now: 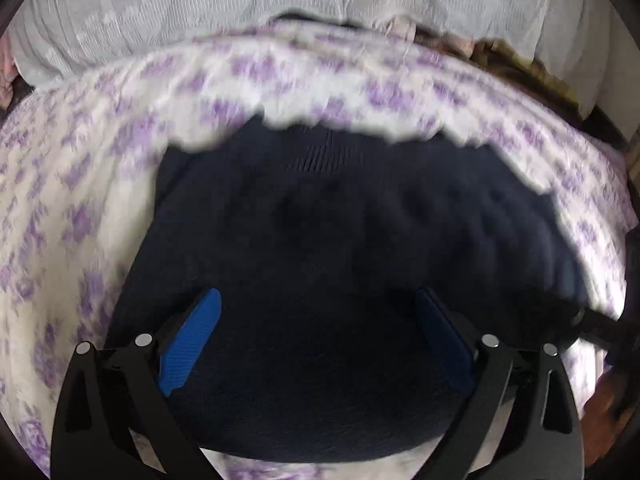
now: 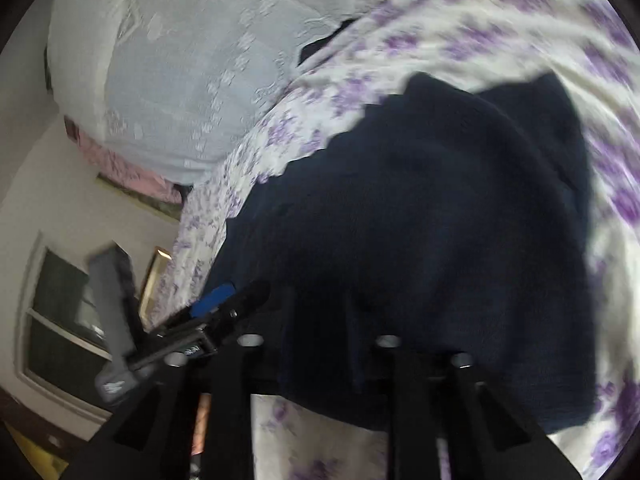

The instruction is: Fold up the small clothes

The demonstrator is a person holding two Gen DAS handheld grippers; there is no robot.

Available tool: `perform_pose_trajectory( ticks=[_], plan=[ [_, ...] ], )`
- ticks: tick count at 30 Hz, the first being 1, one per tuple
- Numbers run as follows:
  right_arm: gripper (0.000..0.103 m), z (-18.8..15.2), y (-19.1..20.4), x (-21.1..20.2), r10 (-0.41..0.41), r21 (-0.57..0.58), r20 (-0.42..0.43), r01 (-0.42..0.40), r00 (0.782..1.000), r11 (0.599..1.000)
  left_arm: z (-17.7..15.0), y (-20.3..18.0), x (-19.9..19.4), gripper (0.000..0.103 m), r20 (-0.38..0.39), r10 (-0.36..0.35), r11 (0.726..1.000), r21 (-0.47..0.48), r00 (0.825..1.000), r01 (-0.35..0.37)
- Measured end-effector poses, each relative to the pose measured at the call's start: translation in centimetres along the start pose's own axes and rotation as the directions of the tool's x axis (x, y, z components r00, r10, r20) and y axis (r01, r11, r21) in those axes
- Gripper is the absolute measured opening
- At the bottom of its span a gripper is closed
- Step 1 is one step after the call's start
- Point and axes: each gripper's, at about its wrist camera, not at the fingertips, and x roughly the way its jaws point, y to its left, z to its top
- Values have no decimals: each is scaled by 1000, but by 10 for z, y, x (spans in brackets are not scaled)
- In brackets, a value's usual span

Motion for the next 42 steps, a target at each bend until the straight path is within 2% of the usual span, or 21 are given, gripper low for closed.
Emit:
perform_pose_trajectory(
  ticks=[3,5,7,9,10,11,14,16,17,19,22,23,25,27,28,29,31,35,38,40,42],
  plan=[
    [0,-1,-45,-34,65,153,62,-74,996,985,-9,8,-21,88,39,13,1000,-10,999,-12],
    [0,-4,-62,-57,32,188,125,-56,992,981,-19,20,-35,89,70,174,984,-46,982,-171],
    [0,-9,-77,-76,53,233,163,-91,985,968,-27,37,-43,92,62,245,966,-101,967,-239],
    [6,-12,-81,-91,-15,258,199,-38,980,965,-33,63,-50,93,39,309,936,-191,950,-296],
    [15,-13,-78,-98,-88,258,221,29,971,966,-33,69,-54,92,41,308,931,-217,951,-292],
    [15,-16,-69,-109,-149,238,261,86,954,967,-34,73,-61,92,56,295,930,-245,954,-273],
    [22,-17,-27,-113,-45,71,280,27,959,997,-31,62,-81,92,154,234,953,-230,960,-195],
    [41,-20,2,-102,9,-23,256,-3,967,1000,-28,37,-85,93,202,179,976,-158,963,-148],
    [43,-25,21,-85,40,-90,206,-22,978,996,-25,25,-82,95,209,156,984,-118,965,-133],
    [43,-31,43,-48,48,-157,106,-31,993,987,-20,0,-67,98,198,161,987,-48,967,-155],
    [42,-39,40,-10,-26,-181,13,28,1000,983,-14,-9,-20,99,90,282,958,17,955,-285],
    [37,-38,30,-5,-46,-165,-5,45,999,985,-15,-4,-6,99,45,298,954,21,954,-299],
    [11,-28,-1,-8,4,-45,-26,-5,1000,999,-11,8,-8,99,37,242,970,-20,970,-242],
    [10,-16,-23,-22,35,64,10,-35,999,997,-9,12,-18,99,58,274,961,-41,960,-272],
    [12,-10,-24,-29,30,76,34,-32,999,997,-6,11,-26,98,82,309,951,-58,948,-304],
    [14,-4,-19,-31,9,61,57,-13,998,998,-2,10,-34,98,104,290,956,-66,951,-284],
    [45,11,4,-34,-81,-26,128,85,988,996,12,14,-47,98,133,185,980,-100,974,-173],
    [45,44,35,-11,-128,-52,167,138,978,989,39,9,-34,98,131,169,981,-119,977,-154],
    [51,52,36,16,-195,-26,149,201,969,979,41,11,5,98,52,199,975,-111,979,-192],
    [36,48,15,32,-245,-6,144,248,959,969,38,12,25,99,42,251,966,-70,967,-248],
    [30,45,17,35,-292,-80,171,309,941,948,40,10,21,99,50,253,966,-68,966,-249]
  ],
)
